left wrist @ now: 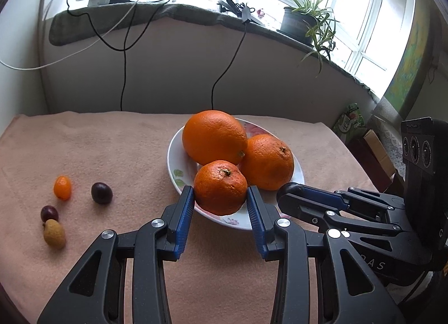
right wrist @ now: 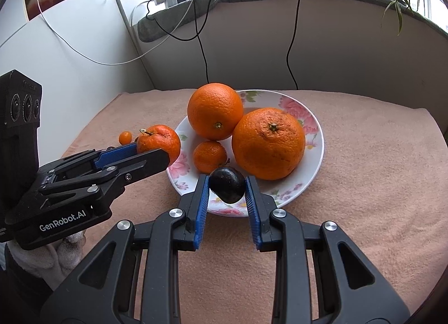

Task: Organize fruits
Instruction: 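Carry the mandarin and plum in both grippers onto the white plate, then open both grippers to release the mandarin and plum on the plate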

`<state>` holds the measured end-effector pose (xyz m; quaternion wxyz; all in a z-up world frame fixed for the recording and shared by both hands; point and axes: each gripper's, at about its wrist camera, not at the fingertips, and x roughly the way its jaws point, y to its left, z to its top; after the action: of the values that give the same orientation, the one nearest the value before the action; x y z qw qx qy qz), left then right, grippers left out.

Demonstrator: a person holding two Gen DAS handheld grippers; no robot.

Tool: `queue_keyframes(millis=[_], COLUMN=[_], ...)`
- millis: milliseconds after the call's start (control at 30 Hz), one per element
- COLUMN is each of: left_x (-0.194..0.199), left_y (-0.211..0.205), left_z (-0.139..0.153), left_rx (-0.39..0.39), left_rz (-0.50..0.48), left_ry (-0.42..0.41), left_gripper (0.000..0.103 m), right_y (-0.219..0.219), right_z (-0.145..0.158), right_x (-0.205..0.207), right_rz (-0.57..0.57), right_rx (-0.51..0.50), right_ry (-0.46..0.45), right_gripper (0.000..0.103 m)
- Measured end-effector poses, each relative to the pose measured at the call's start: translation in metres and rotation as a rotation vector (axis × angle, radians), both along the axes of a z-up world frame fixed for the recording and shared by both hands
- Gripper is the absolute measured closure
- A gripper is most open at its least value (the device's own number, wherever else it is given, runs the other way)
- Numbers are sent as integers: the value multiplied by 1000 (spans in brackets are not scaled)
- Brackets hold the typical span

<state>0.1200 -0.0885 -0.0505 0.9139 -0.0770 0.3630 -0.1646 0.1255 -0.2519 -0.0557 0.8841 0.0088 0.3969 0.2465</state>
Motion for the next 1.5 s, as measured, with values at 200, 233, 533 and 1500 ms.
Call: queue_keyframes(millis=[200, 233, 533, 1500], left_x=[7, 8, 11, -1], left_y=[0, -1, -1, 6], left_z=[-4, -5, -6, 14], left_rx=[-1, -2, -2, 17], left_rz=[10, 7, 9, 62], left_ry=[14, 18, 21, -18], left_gripper=[66, 66, 65, 22], right_y=[0, 1, 0, 2], right_z=[-4, -4, -5, 6], right_x=[5, 6, 9, -5], right_rz=[-8, -9, -17, -23], right_rx=[-3, -2, -11, -22], right_ry=[13, 15, 13, -43], right_gripper=[75, 75, 75, 16])
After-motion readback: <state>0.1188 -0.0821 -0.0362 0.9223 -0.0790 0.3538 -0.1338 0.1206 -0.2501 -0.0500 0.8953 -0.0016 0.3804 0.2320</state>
